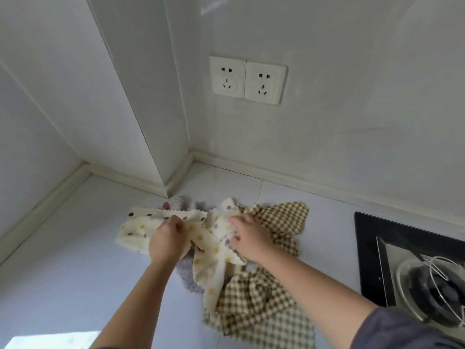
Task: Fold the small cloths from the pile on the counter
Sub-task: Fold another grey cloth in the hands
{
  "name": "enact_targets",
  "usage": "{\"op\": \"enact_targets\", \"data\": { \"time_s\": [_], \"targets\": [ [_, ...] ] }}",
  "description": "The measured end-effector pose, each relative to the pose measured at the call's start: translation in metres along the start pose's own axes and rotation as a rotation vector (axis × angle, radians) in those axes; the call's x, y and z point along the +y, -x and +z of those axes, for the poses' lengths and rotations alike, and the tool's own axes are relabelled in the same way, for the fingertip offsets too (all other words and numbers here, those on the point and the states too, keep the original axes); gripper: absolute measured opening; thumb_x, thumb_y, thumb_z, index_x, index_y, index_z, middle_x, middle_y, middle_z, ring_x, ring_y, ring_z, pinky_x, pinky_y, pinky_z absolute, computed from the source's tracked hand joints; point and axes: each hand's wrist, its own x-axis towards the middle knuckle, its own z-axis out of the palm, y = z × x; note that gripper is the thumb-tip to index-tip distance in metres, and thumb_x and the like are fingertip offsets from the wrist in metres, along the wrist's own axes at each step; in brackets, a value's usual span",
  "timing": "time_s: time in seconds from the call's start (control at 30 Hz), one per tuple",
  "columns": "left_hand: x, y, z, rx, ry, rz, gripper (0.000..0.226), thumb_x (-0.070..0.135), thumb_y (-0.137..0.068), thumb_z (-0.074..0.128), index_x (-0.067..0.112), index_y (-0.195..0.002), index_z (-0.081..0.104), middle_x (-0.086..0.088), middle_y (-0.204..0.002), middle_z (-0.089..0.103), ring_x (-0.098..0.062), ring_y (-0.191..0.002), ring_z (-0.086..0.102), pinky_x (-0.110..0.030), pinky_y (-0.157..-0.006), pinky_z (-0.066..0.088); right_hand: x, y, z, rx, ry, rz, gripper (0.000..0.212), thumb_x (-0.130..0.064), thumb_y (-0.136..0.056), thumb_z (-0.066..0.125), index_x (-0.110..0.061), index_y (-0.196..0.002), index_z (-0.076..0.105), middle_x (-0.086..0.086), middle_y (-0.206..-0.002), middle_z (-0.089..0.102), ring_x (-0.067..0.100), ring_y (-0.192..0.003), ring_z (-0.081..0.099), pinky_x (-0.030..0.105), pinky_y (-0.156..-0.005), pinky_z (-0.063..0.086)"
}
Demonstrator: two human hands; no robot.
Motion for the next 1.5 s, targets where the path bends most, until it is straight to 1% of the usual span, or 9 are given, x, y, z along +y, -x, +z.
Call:
{"op": "enact_targets", "data": {
  "time_s": [0.13, 0.23, 0.43, 0.6, 0.83, 0.97, 1.2, 1.4, 1.5],
  "targets": [
    [-0.005, -0.025, 0.005, -0.114, -0.115, 0.095, 0.036, 0.019, -0.094, 0.047, 0.021, -0.130, 0.051, -0.009, -0.134, 0.051, -0.033, -0.101, 0.060, -0.035, -0.067, 0.047, 0.002, 0.003, 0.006, -0.143, 0.066, -0.020, 0.053, -0.026, -0.096, 0.050, -0.031, -0.147, 0.036, -0.005, -0.155, 0.024, 0.023, -0.142, 0.020, 0.036, -0.112, 0.031],
    [0.005, -0.049, 0.011, -0.216, -0.239, 0.060, 0.043, 0.029, -0.100, 0.037, 0.027, -0.142, 0.030, -0.014, -0.121, 0.061, -0.032, -0.099, 0.060, -0.034, -0.067, 0.043, 0.007, 0.002, 0.008, -0.105, 0.091, -0.010, 0.052, -0.025, -0.095, 0.052, -0.033, -0.145, 0.038, -0.008, -0.154, 0.026, 0.021, -0.138, 0.024, 0.036, -0.105, 0.040],
    [0.034, -0.063, 0.009, -0.283, -0.550, 0.153, 0.020, 0.025, -0.096, 0.042, 0.024, -0.105, 0.059, -0.004, -0.104, 0.065, -0.026, -0.089, 0.062, -0.030, -0.066, 0.044, 0.012, 0.008, 0.004, -0.132, 0.036, 0.004, 0.054, -0.026, -0.095, 0.051, -0.031, -0.147, 0.035, -0.009, -0.156, 0.024, 0.021, -0.141, 0.022, 0.037, -0.111, 0.035],
    [0.073, -0.054, -0.041, 0.029, 0.029, 0.236, 0.008, 0.021, -0.094, 0.054, 0.023, -0.090, 0.060, 0.010, -0.063, 0.056, -0.002, -0.054, 0.048, -0.018, -0.050, 0.036, 0.018, 0.010, -0.017, -0.185, -0.204, 0.077, 0.051, -0.020, -0.095, 0.051, -0.022, -0.145, 0.043, -0.002, -0.152, 0.035, 0.016, -0.138, 0.036, 0.031, -0.110, 0.035],
    [0.118, -0.034, -0.109, 0.236, 0.141, 0.762, 0.006, 0.014, -0.082, 0.069, 0.010, -0.079, 0.065, -0.006, -0.114, 0.057, -0.021, -0.099, 0.054, -0.031, -0.083, 0.040, 0.000, 0.017, -0.075, 0.064, -0.476, 0.078, 0.062, -0.028, -0.092, 0.061, -0.024, -0.148, 0.034, -0.002, -0.148, 0.039, 0.016, -0.134, 0.042, 0.024, -0.101, 0.038],
    [0.160, -0.010, -0.149, 0.204, 0.185, 1.003, 0.009, 0.023, -0.082, 0.054, 0.015, -0.081, 0.058, 0.003, -0.102, 0.067, -0.013, -0.100, 0.058, -0.031, -0.084, 0.044, -0.028, 0.032, -0.108, 0.210, -0.572, -0.149, 0.076, -0.021, -0.086, 0.071, -0.024, -0.149, 0.029, -0.013, -0.142, 0.037, -0.004, -0.130, 0.029, 0.012, -0.103, 0.024],
    [0.196, 0.024, -0.176, 0.208, 0.192, 1.038, 0.006, 0.019, -0.090, 0.063, 0.013, -0.091, 0.063, 0.013, -0.073, 0.058, 0.000, -0.064, 0.051, -0.007, -0.061, 0.037, -0.046, 0.069, -0.146, 0.345, -0.692, -0.262, 0.024, -0.022, -0.087, 0.067, -0.024, -0.109, 0.060, -0.006, -0.115, 0.064, 0.008, -0.110, 0.058, 0.028, -0.096, 0.046],
    [0.181, 0.029, -0.171, 0.105, 0.012, 1.049, 0.028, 0.029, -0.083, 0.073, 0.006, -0.077, 0.059, 0.003, -0.064, 0.049, -0.007, -0.055, 0.045, -0.018, -0.052, 0.032, -0.013, 0.117, -0.149, 0.408, -0.727, -0.225, 0.030, -0.030, -0.082, 0.068, -0.003, -0.085, 0.055, 0.002, -0.077, 0.056, 0.013, -0.069, 0.055, 0.029, -0.064, 0.040],
    [0.185, 0.033, -0.156, 0.044, 0.026, 1.119, 0.034, 0.031, -0.082, 0.074, 0.004, -0.071, 0.058, 0.000, -0.075, 0.054, -0.011, -0.058, 0.045, -0.018, -0.056, 0.034, 0.007, 0.131, -0.141, 0.365, -0.695, -0.117, 0.031, -0.031, -0.083, 0.070, -0.012, -0.076, 0.046, 0.002, -0.072, 0.044, 0.012, -0.064, 0.045, 0.030, -0.062, 0.032]
  ]
}}
